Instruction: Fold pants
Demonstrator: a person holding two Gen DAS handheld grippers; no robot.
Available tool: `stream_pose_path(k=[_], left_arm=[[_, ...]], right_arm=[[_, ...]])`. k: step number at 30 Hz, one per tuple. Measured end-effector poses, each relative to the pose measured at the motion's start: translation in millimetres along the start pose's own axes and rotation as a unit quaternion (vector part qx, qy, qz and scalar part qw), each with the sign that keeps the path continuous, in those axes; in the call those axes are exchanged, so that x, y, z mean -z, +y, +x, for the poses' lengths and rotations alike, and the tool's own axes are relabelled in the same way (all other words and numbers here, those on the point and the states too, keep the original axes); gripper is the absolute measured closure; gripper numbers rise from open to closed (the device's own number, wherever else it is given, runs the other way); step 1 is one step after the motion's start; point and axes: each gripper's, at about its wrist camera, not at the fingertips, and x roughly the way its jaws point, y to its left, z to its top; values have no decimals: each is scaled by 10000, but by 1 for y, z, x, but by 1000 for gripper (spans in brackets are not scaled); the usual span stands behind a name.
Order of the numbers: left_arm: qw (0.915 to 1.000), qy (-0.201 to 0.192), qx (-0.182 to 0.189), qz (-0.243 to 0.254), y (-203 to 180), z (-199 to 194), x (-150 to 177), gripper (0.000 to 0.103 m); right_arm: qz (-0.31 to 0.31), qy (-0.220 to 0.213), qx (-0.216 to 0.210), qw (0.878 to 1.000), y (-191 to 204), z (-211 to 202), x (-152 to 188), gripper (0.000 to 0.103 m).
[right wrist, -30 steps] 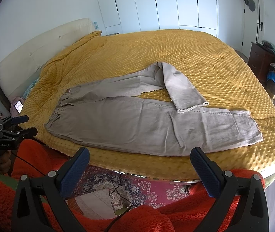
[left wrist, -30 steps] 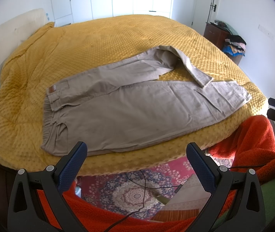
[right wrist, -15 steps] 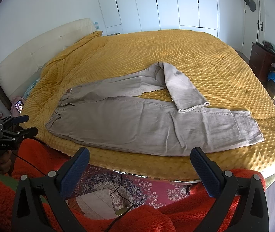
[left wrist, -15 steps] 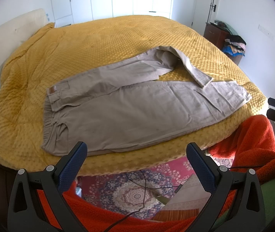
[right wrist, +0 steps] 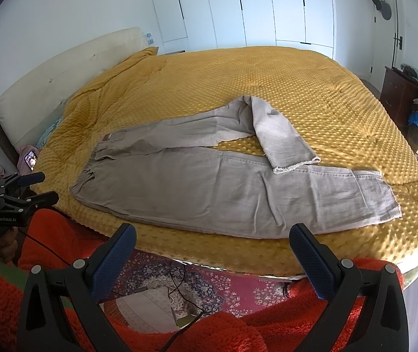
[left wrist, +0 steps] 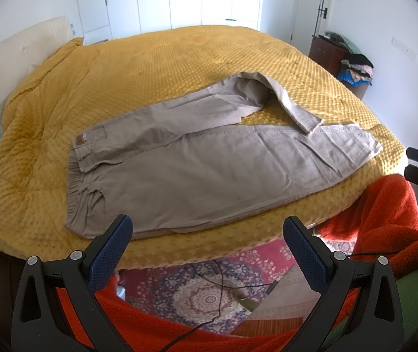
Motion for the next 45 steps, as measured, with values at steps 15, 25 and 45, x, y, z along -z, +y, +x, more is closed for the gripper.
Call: stream_pose_path(k=[15, 25, 45], left_arm=[[10000, 13, -4, -5, -1, -1, 0, 1], [10000, 13, -1, -1, 0, -1, 0, 1], [10000, 9, -3, 14, 0, -1, 0, 1]], right_arm=[[-13, 45, -45, 10000, 1, 3, 2, 0], [-18, 57, -50, 10000, 2, 3, 3, 0], [-34, 59, -59, 10000, 4, 5, 4, 0]])
